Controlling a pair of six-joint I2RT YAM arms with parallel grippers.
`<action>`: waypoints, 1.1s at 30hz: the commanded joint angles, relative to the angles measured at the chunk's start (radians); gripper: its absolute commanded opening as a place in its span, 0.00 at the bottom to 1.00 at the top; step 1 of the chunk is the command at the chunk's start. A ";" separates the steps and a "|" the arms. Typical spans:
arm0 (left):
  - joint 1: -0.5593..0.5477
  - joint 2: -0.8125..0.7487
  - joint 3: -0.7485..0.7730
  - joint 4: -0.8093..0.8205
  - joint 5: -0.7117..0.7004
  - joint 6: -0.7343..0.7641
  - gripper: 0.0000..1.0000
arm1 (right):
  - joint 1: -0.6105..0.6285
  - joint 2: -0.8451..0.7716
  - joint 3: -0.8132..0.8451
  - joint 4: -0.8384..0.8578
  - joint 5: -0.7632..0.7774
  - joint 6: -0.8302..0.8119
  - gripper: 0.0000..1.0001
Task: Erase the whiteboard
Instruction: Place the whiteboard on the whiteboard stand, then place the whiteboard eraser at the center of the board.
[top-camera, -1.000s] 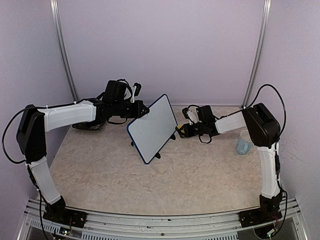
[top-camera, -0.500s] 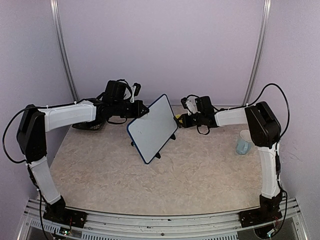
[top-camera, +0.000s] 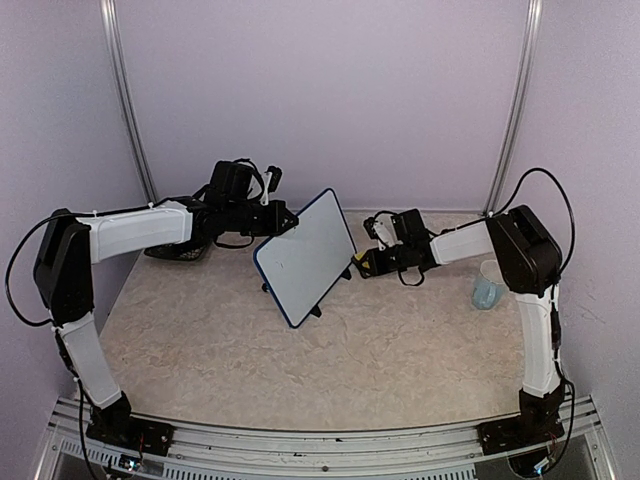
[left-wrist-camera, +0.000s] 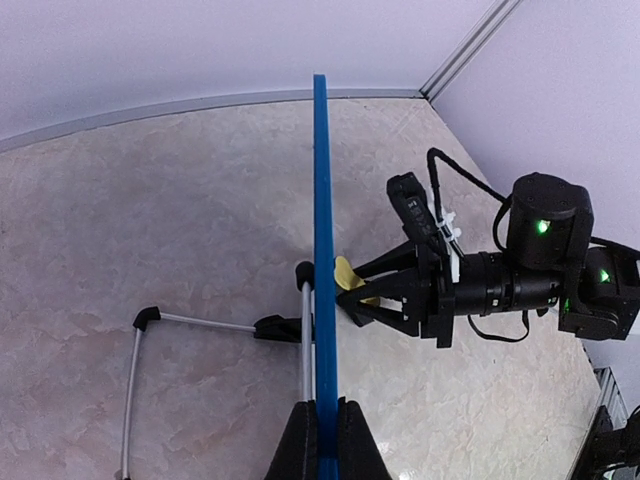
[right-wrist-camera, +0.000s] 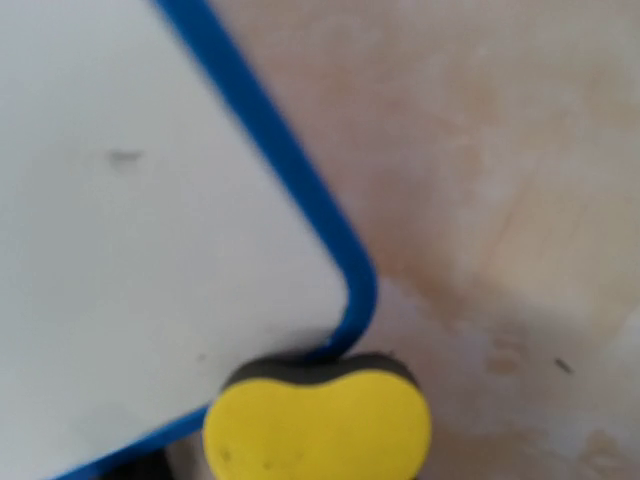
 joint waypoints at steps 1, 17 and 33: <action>0.008 0.035 0.011 0.007 0.013 0.015 0.00 | 0.004 -0.103 -0.089 -0.047 0.068 -0.012 0.00; 0.035 0.022 0.012 0.010 0.005 -0.014 0.17 | -0.002 -0.341 -0.392 -0.179 0.244 0.079 0.05; 0.048 -0.135 0.015 -0.016 -0.048 -0.049 0.52 | 0.012 -0.371 -0.338 -0.292 0.321 0.085 0.59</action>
